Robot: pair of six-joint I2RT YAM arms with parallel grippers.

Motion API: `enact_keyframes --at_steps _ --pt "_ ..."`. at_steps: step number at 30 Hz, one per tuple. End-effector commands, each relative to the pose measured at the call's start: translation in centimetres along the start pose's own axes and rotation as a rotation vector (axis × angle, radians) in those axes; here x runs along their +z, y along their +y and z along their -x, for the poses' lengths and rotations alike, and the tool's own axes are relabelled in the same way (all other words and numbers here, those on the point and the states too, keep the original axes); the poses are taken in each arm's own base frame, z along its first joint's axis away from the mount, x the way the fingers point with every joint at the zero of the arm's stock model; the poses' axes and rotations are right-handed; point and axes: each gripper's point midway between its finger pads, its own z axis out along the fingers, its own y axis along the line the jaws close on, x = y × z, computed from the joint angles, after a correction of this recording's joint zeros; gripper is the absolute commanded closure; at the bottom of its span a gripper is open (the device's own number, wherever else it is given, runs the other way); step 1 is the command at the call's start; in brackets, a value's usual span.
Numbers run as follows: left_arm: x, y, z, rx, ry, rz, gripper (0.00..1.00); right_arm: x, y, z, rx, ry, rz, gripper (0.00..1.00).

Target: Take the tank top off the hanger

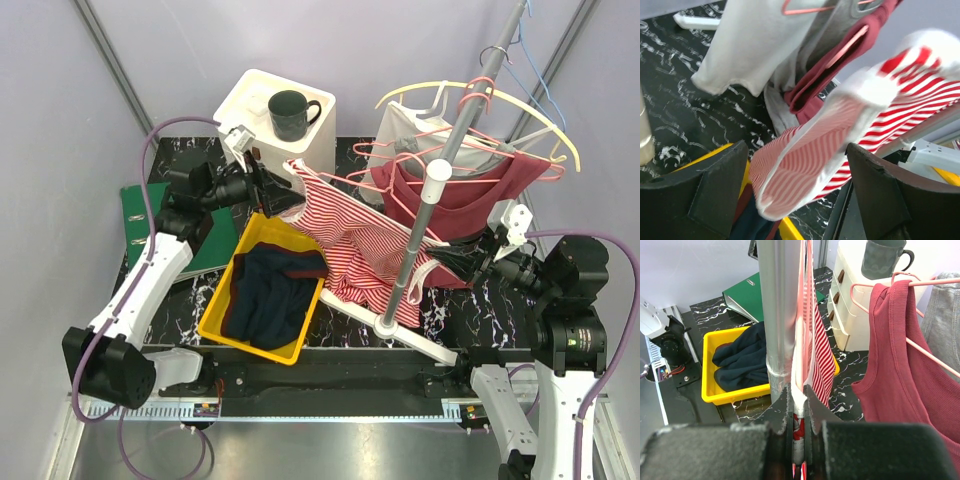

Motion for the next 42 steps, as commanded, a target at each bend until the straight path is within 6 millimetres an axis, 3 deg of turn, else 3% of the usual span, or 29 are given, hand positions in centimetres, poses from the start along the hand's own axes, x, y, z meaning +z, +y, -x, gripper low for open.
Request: enact_keyframes --at_steps 1,6,7,9,12,15,18,25,28,30,33,34,37,39,42 --pt "1.0 -1.4 4.4 0.132 -0.095 -0.026 0.22 -0.1 0.5 2.0 -0.075 -0.045 0.027 1.0" --pt "1.8 0.2 5.8 0.103 -0.121 0.042 0.44 0.0 0.4 1.8 -0.074 -0.042 0.031 1.0" --pt "1.9 0.6 5.6 0.093 -0.11 0.057 0.54 0.0 0.4 1.8 -0.076 -0.042 0.031 1.0" --pt "1.8 0.7 6.0 0.101 -0.115 0.072 0.64 -0.1 0.4 1.9 -0.077 -0.043 0.031 1.0" --pt "1.3 1.4 6.0 0.074 -0.126 0.142 1.0 -0.2 0.2 1.9 -0.075 -0.045 0.001 1.0" --pt "0.0 3.7 5.4 -0.019 -0.163 0.309 1.0 -0.4 -0.6 1.9 -0.065 -0.048 -0.059 1.0" --pt "-1.3 4.7 4.2 -0.157 -0.245 0.399 1.0 -0.6 -1.9 1.9 -0.04 -0.055 -0.147 1.0" --pt "-3.2 4.1 4.3 -0.259 -0.397 0.434 1.0 -0.7 -2.4 2.3 0.007 -0.097 -0.197 1.0" --pt "-3.8 3.2 4.7 -0.255 -0.435 0.415 1.0 -0.2 -2.8 1.7 0.049 -0.089 -0.186 1.0" --pt "-4.6 3.8 4.6 -0.268 -0.497 0.441 1.0 0.1 -3.3 1.1 0.069 -0.074 -0.186 1.0" --pt "-6.0 2.7 7.0 -0.243 -0.616 0.432 1.0 0.6 -3.2 0.4 0.094 -0.055 -0.152 1.0" --pt "-6.2 1.7 9.0 -0.209 -0.65 0.403 1.0 0.6 -3.1 0.2 0.1 -0.05 -0.147 1.0" --pt "-5.7 -0.9 11.9 -0.145 -0.646 0.315 1.0 0.9 -3.4 -0.1 0.116 -0.039 -0.137 1.0" --pt "-5.8 -3.9 13.2 -0.091 -0.667 0.19 1.0 1.1 -3.6 -0.5 0.132 -0.027 -0.138 1.0" --pt "-6.1 -5.2 12.3 -0.076 -0.645 0.161 1.0 1.0 -4.7 -1.6 0.153 -0.012 -0.201 1.0"
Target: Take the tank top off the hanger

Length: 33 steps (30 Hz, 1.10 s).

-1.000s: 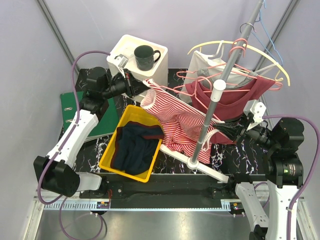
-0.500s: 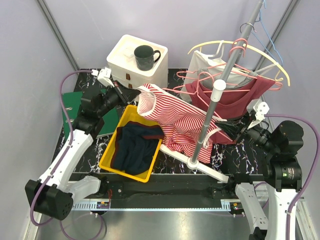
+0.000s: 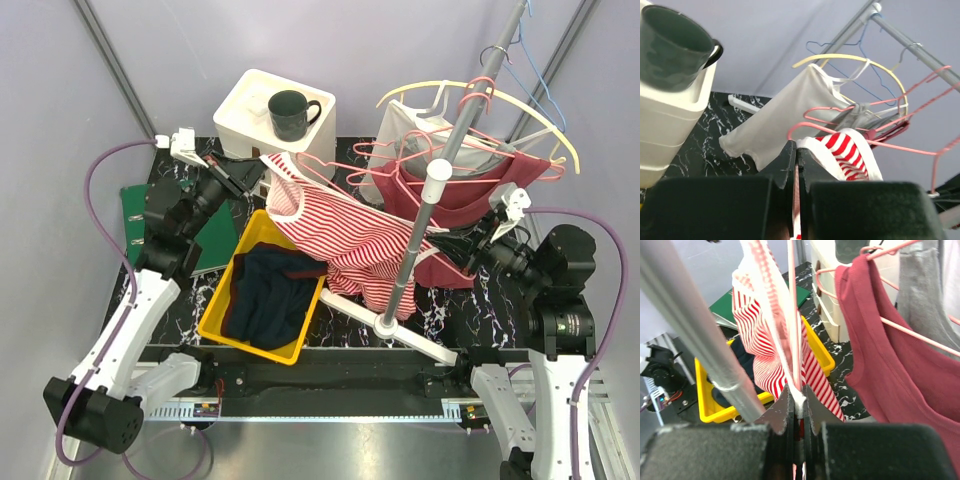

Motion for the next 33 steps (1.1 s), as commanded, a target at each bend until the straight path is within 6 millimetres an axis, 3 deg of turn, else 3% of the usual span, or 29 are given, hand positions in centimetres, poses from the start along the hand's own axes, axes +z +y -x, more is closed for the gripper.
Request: enact_keyframes --at_steps 1,5,6,9,15,18,20,22,25,28,31,33 --pt "-1.6 -4.7 4.2 0.075 -0.138 -0.127 1.0 0.1 -1.7 0.2 -0.013 -0.026 -0.087 1.0" --pt "-2.6 -1.2 2.0 0.06 -0.083 0.026 1.0 -0.3 -1.3 0.8 -0.004 -0.07 -0.103 1.0" --pt "-2.7 0.3 0.7 0.043 -0.034 0.083 1.0 -0.4 -1.0 1.0 0.004 -0.084 -0.096 1.0" --pt "-2.5 2.0 -2.1 -0.008 0.057 0.117 1.0 -0.7 -0.6 1.8 -0.007 -0.135 -0.098 1.0" --pt "-2.1 1.3 -6.9 -0.006 0.232 0.029 1.0 -0.4 -0.9 2.9 -0.016 -0.141 -0.099 1.0" --pt "-2.2 -0.2 -8.4 0.031 0.326 -0.051 0.85 0.1 -1.2 3.5 -0.019 -0.13 -0.079 1.0" --pt "-2.9 -0.3 -8.9 0.078 0.383 -0.056 0.61 0.7 -1.4 3.6 -0.026 -0.112 -0.047 1.0" --pt "-3.5 -1.6 -7.2 0.138 0.354 -0.062 0.38 1.2 -1.7 3.7 -0.033 -0.1 -0.029 1.0" --pt "-5.2 -3.6 -5.0 0.224 0.31 -0.089 0.28 1.7 -1.5 3.7 -0.047 -0.081 0.024 1.0" --pt "-6.3 -5.8 -3.8 0.254 0.312 -0.132 0.26 2.1 -1.2 3.5 -0.046 -0.067 0.073 1.0" --pt "-5.9 -9.9 -3.4 0.244 0.315 -0.266 0.24 2.2 -0.3 3.1 -0.037 -0.056 0.14 1.0" --pt "-4.6 -12.1 -2.9 0.287 0.31 -0.321 0.13 2.1 0.0 2.7 -0.029 -0.056 0.159 1.0"
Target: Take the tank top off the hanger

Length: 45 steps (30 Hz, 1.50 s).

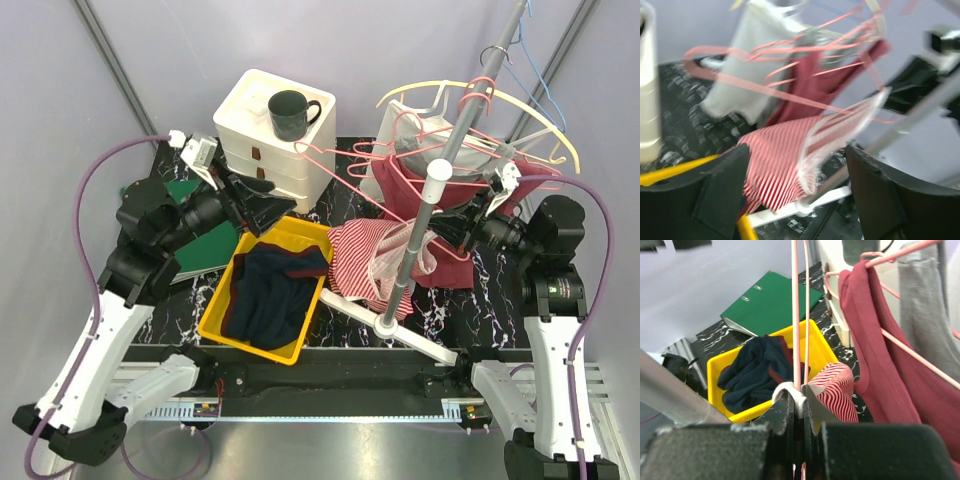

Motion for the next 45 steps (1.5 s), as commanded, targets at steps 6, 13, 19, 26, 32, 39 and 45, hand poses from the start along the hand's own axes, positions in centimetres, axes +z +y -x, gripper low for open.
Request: enact_keyframes --at_steps 6,13,19,26,32,39,45 --pt "5.2 -8.8 3.6 0.191 -0.035 -0.191 0.14 -1.3 4.4 1.7 -0.097 -0.056 0.17 1.0" --pt "9.8 -11.5 4.2 0.252 -0.06 -0.176 0.16 -2.0 5.9 1.6 -0.102 -0.059 0.208 1.0" --pt "10.9 -13.2 4.1 0.261 -0.071 -0.205 0.16 -1.7 5.5 0.7 -0.084 -0.045 0.209 1.0" --pt "10.8 -12.7 5.6 0.272 -0.141 -0.162 0.28 -1.3 4.9 0.3 -0.077 -0.032 0.216 1.0" --pt "12.7 -12.6 4.1 0.273 -0.082 -0.172 0.43 -1.4 5.0 0.4 -0.084 -0.033 0.221 1.0" --pt "13.9 -13.5 2.6 0.264 -0.028 -0.237 0.51 -1.3 5.0 0.3 -0.078 -0.028 0.226 1.0" --pt "14.5 -13.5 2.0 0.271 -0.008 -0.246 0.83 -1.3 5.1 0.1 -0.071 -0.026 0.232 1.0"
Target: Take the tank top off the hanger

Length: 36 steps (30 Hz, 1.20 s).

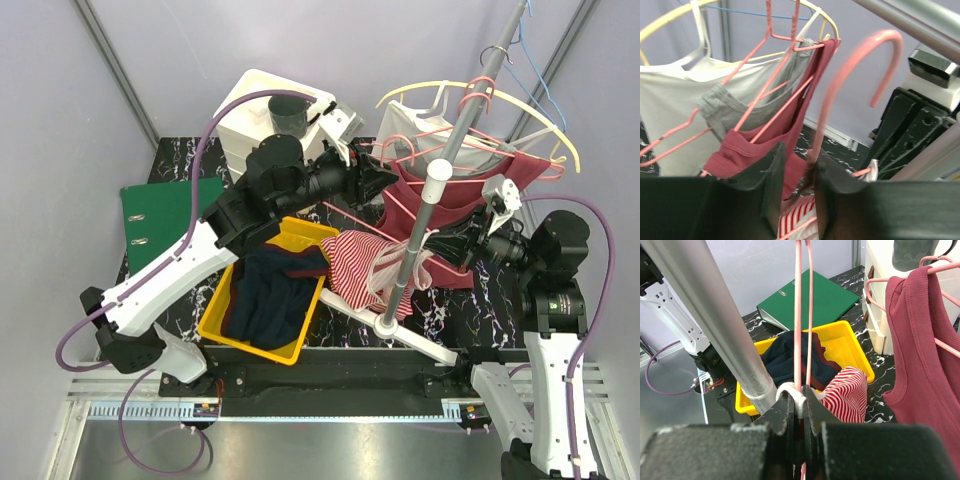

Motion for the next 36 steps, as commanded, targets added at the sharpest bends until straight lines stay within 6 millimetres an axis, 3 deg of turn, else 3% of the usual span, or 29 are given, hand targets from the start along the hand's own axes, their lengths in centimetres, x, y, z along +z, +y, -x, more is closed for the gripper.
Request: enact_keyframes --at_steps 1,3,4,7,11,12,16,22,29,32,36 --pt "-0.4 -1.0 3.0 0.03 -0.069 -0.035 0.87 0.0 0.8 0.7 -0.055 -0.018 0.041 1.0" --pt "-0.6 -0.8 3.1 0.052 -0.063 -0.019 1.0 -0.1 0.7 0.8 -0.045 -0.022 0.024 1.0" --pt "-0.7 -0.4 3.2 0.063 -0.063 0.003 1.0 -0.1 0.5 0.7 -0.045 -0.026 0.006 1.0" --pt "-1.3 0.6 3.5 0.118 -0.053 0.055 1.0 -0.3 0.0 0.8 -0.029 -0.042 -0.053 0.7" --pt "-2.9 1.5 4.2 0.213 -0.044 0.107 1.0 -0.6 -0.8 1.0 0.007 -0.065 -0.137 0.43" --pt "-3.2 1.6 4.3 0.221 -0.042 0.115 1.0 -0.7 -1.0 1.1 0.015 -0.069 -0.157 0.32" --pt "-4.7 2.9 4.8 0.323 -0.023 0.184 1.0 -1.4 -1.6 1.1 0.045 -0.079 -0.25 0.16" --pt "-7.8 4.6 6.3 0.429 -0.039 0.302 1.0 -3.7 -3.6 1.4 0.021 -0.087 -0.484 0.09" --pt "-8.9 3.9 6.3 0.386 -0.054 0.278 1.0 -6.7 -4.8 0.4 -0.013 -0.025 -0.68 0.06" --pt "-9.8 3.1 6.3 0.302 -0.059 0.261 1.0 -7.3 -4.0 1.1 -0.026 -0.05 -0.7 0.06" --pt "-10.4 2.6 4.6 0.275 0.062 0.227 1.0 -7.5 -2.4 2.9 -0.06 -0.078 -0.675 0.08"
